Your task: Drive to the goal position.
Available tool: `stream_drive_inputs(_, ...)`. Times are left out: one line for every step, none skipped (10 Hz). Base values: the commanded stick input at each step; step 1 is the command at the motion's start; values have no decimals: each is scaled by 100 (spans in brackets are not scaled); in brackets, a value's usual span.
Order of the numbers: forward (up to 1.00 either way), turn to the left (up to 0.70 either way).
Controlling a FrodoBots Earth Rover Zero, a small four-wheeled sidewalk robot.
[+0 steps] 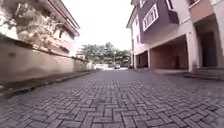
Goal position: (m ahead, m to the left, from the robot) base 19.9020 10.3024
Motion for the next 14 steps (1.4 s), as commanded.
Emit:
stream_drive_inputs(70, 0)
stream_drive_inputs(70, 0)
stream_drive_inputs(70, 0)
stream_drive_inputs(70, 0)
stream_drive_inputs(70, 0)
stream_drive_inputs(70, 0)
stream_drive_inputs(70, 0)
stream_drive_inputs(70, 0)
stream_drive_inputs(70, 0)
stream_drive_inputs(70, 0)
stream_drive_inputs(70, 0)
stream_drive_inputs(70, 0)
stream_drive_inputs(70, 0)
stream_drive_inputs(70, 0)
